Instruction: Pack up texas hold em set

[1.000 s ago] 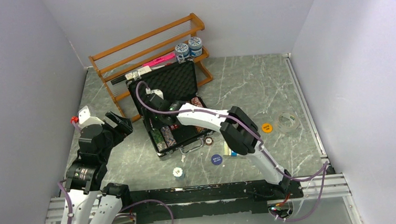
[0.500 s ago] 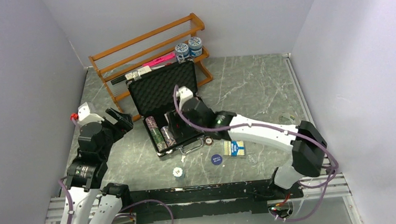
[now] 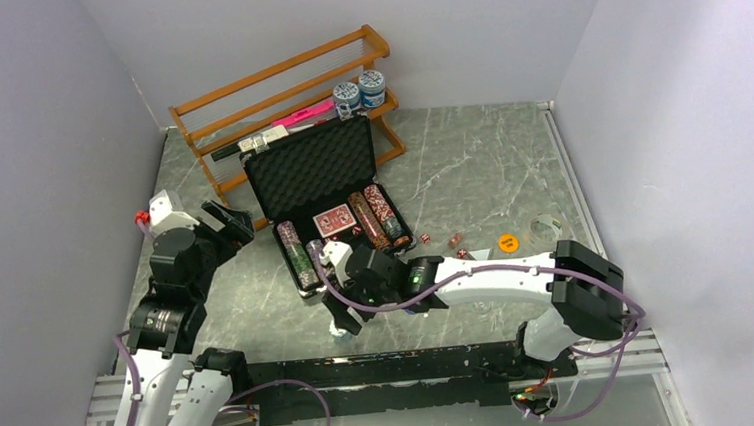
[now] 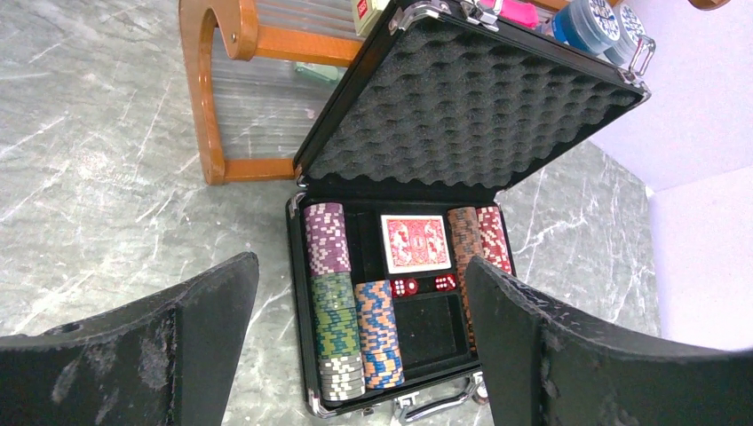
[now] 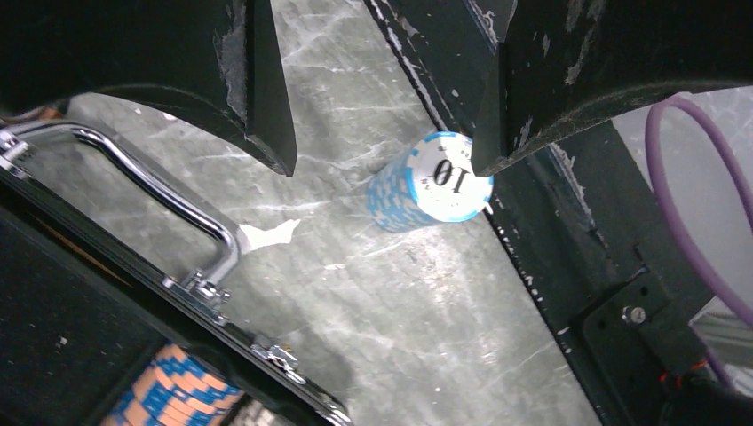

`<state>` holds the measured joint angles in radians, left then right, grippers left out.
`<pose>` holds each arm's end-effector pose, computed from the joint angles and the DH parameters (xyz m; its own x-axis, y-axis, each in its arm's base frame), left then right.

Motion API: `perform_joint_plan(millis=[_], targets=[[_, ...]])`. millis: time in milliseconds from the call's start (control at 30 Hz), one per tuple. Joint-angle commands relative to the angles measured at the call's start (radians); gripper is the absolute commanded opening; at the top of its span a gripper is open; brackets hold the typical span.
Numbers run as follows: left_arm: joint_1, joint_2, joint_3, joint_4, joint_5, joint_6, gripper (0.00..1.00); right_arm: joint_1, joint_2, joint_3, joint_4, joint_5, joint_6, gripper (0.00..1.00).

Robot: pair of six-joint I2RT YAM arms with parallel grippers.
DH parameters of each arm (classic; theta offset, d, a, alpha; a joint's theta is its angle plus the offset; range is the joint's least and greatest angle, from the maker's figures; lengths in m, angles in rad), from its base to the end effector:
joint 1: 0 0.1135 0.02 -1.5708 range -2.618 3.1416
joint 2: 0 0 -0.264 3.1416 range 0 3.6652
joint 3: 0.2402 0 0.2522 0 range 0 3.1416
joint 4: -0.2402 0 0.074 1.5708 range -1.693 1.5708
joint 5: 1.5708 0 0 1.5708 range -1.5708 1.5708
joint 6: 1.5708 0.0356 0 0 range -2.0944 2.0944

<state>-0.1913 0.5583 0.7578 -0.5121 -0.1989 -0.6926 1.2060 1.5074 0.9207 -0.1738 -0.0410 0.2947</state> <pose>0.1269 -0.0174 0.3272 -0.2335 -0.5924 -0.7711 -0.1914 0.8055 -0.5608 0.1128 0.2993 0.2158 -0.5095 -0.5207 -0.6851 -0.8319 0.5016 0.2375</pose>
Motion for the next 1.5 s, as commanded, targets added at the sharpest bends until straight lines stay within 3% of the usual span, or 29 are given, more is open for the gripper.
perform_joint_plan(millis=[0, 233, 467, 667, 800, 1000, 1133, 1267, 1467], targets=[[-0.002, 0.012, 0.009, 0.031, -0.009, -0.002, 0.91, 0.014, 0.009, 0.015, 0.064, -0.037, -0.054, 0.76], [-0.002, 0.004, 0.002, 0.015, -0.022, -0.009, 0.90, 0.045, 0.070, 0.068, 0.028, -0.029, -0.116, 0.78], [-0.002, -0.018, -0.007, 0.005, -0.013, -0.010, 0.90, 0.096, 0.110, 0.094, 0.001, 0.028, -0.071, 0.85], [-0.002, -0.047, -0.026, -0.023, -0.020, -0.017, 0.90, 0.102, 0.142, 0.106, -0.014, 0.030, -0.062, 0.83], [-0.002, -0.051, -0.030, -0.038, -0.031, -0.021, 0.90, 0.104, 0.160, 0.103, -0.016, 0.037, -0.054, 0.73], [-0.002, -0.056, -0.031, -0.043, 0.010, -0.020, 0.89, 0.103, 0.193, 0.160, -0.052, 0.089, -0.017, 0.35], [-0.002, -0.115, -0.079, 0.010, 0.086, -0.026, 0.89, 0.061, 0.145, 0.187, -0.055, 0.056, 0.007, 0.20], [-0.002, -0.165, -0.131, 0.109, 0.200, 0.004, 0.89, -0.034, 0.065, 0.208, -0.056, -0.081, 0.016, 0.17], [-0.002, -0.155, -0.212, 0.396, 0.622, 0.066, 0.89, -0.274, -0.074, 0.223, 0.032, -0.456, 0.064, 0.19]])
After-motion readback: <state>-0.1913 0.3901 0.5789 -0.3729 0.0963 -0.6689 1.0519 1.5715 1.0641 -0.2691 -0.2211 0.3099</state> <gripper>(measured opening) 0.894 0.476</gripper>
